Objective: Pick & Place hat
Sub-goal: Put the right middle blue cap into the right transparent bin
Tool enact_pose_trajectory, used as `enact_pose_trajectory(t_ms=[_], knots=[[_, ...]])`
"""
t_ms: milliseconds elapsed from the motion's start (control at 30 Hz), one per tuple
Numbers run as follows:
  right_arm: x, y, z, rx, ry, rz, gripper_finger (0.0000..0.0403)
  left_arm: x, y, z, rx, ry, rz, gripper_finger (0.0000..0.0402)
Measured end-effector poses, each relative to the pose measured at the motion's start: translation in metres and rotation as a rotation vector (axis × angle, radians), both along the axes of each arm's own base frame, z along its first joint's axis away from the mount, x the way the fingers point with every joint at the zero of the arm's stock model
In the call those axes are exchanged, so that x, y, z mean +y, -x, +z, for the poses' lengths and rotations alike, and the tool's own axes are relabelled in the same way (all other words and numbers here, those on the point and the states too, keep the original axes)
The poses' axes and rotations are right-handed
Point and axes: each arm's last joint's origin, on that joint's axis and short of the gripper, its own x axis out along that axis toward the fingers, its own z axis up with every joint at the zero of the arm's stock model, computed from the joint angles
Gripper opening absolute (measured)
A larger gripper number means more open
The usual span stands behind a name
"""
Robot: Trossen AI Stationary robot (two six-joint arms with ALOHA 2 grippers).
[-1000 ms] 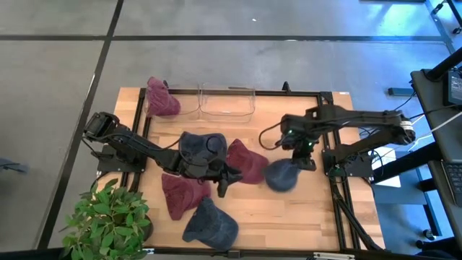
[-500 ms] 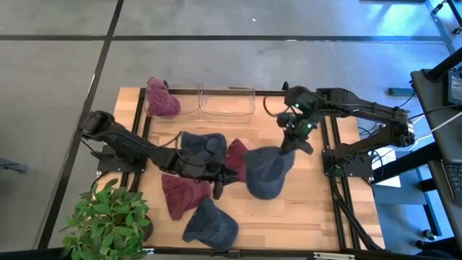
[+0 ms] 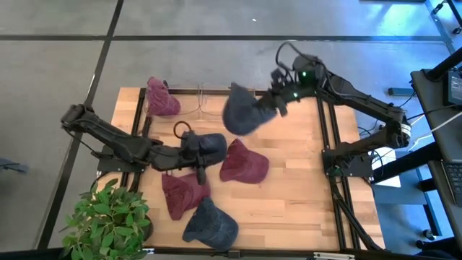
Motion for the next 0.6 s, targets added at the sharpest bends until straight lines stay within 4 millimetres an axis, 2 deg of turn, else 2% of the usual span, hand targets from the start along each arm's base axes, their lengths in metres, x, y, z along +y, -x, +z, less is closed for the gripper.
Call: enact_pose_trajectory(t_ms=[267,467,600], knots=[[-0.056,-0.027,-0.026,0.001,-0.043,-0.339,0.0038,0.005,0.012,0.014,-0.013,-0.112,-0.018,0.0082],[-0.086,-0.056,-0.064,0.053,-0.101,-0.509,0.0037,0.007,0.017,0.019,0.002,-0.225,-0.029,0.0077],[-0.099,-0.068,-0.089,0.118,-0.149,-0.591,0.0038,0.008,0.018,0.02,0.017,-0.283,-0.037,0.0079]])
